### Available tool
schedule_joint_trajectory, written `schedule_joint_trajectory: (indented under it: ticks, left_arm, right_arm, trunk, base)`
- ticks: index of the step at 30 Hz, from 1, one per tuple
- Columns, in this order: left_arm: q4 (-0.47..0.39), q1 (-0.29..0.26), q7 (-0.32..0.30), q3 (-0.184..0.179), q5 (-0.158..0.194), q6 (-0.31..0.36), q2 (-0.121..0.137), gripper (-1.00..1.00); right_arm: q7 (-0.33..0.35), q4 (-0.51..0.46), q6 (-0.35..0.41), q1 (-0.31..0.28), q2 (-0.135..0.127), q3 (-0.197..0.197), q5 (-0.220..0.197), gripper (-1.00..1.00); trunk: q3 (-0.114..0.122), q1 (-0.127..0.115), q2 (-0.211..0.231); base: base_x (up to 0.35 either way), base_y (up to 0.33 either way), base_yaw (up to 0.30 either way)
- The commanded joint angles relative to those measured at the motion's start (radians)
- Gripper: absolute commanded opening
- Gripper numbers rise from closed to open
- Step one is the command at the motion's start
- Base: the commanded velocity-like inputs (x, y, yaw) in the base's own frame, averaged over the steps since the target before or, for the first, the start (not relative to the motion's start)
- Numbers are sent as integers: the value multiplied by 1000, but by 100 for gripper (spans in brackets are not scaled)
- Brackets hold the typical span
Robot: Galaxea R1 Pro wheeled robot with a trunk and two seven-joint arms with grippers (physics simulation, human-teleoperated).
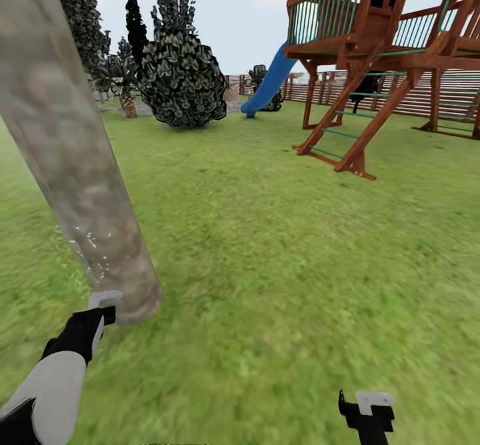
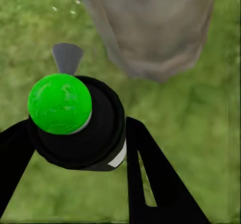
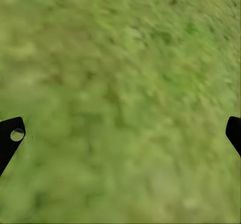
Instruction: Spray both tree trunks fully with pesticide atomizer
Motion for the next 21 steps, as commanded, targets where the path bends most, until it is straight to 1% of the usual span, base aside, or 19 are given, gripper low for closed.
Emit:
schedule_joint_trajectory:
  ticks: [1,2,3,5,8,12,15,18,21]
  left_arm:
    - [6,1,1,0,-5,-18,-18,-100]
    - [51,7,2,0,-5,-69,-29,-100]
    - [94,11,2,1,-6,-114,-32,-100]
    - [121,13,6,1,-5,-144,-34,-100]
    - [134,14,59,2,-5,-155,-36,-100]
    - [134,14,70,2,-4,-157,-38,-100]
    - [134,14,71,2,-4,-157,-39,-100]
    - [133,14,71,2,-5,-157,-49,-100]
    - [129,14,71,2,-5,-157,-52,-100]
  right_arm:
    - [0,0,0,0,0,0,0,100]
    - [0,0,0,0,0,0,0,100]
    - [0,0,0,0,0,0,0,100]
    - [0,0,0,0,-1,0,0,100]
    - [0,0,0,0,0,0,0,100]
    - [0,1,0,0,1,0,0,100]
    - [0,0,0,0,1,0,0,100]
    - [0,0,0,0,1,0,0,100]
    - [0,1,0,0,1,1,0,100]
  trunk:
    - [0,0,0]
    - [0,0,0]
    - [0,0,0]
    - [0,0,0]
    - [0,0,0]
    - [0,0,0]
    - [0,0,0]
    - [0,0,0]
    - [0,0,0]
  base:
    - [1,0,275]
    - [0,0,276]
    - [0,-20,277]
    - [0,-156,277]
    - [0,-253,277]
    - [66,-271,256]
    - [138,-272,58]
    - [106,-272,7]
    - [83,-272,2]
